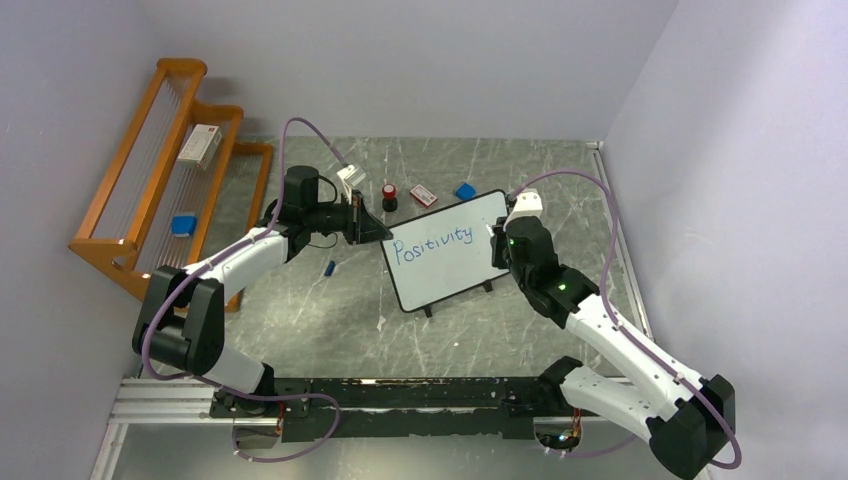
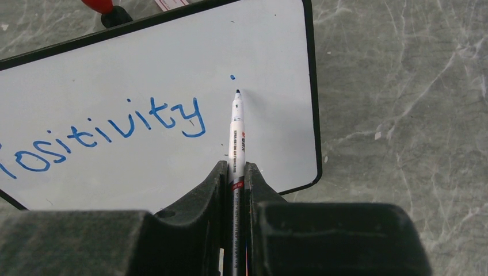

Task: Write a sentence on the whiteboard

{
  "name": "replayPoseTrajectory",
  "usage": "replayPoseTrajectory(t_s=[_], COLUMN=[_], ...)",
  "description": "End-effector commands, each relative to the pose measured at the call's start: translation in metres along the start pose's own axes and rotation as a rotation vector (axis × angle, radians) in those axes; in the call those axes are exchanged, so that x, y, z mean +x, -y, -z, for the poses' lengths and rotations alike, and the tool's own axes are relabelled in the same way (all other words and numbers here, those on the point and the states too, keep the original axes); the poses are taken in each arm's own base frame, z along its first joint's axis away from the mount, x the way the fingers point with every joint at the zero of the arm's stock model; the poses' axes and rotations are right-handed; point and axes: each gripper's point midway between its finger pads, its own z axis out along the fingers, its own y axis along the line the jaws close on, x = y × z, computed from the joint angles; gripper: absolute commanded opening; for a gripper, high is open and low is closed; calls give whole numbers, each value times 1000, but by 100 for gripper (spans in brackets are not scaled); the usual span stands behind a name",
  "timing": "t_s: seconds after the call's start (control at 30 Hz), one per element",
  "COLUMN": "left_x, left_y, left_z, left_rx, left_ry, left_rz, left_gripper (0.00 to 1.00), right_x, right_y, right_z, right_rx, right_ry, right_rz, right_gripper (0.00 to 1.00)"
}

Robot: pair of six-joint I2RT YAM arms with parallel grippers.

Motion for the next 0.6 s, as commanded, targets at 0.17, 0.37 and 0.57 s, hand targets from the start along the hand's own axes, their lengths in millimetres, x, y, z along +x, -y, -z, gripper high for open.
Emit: replayPoseTrajectory(t_s=[0.17, 0.37, 0.57], left_x=[20, 21, 21], left_y=[-20, -20, -21], left_z=[-1, -1, -1], left_rx=[-83, -82, -83], left_ry=[-51, -53, -53], left_rz=[24, 26, 24], left_gripper=[5, 5, 5], right_x=[-10, -8, -2], right_y=[-4, -1, 0], right_z=[-5, -8, -10], right_rx=[-10, 6, 13], right_ry=[29, 30, 13], right_rz=[-19, -13, -2], right_gripper=[0, 0, 0])
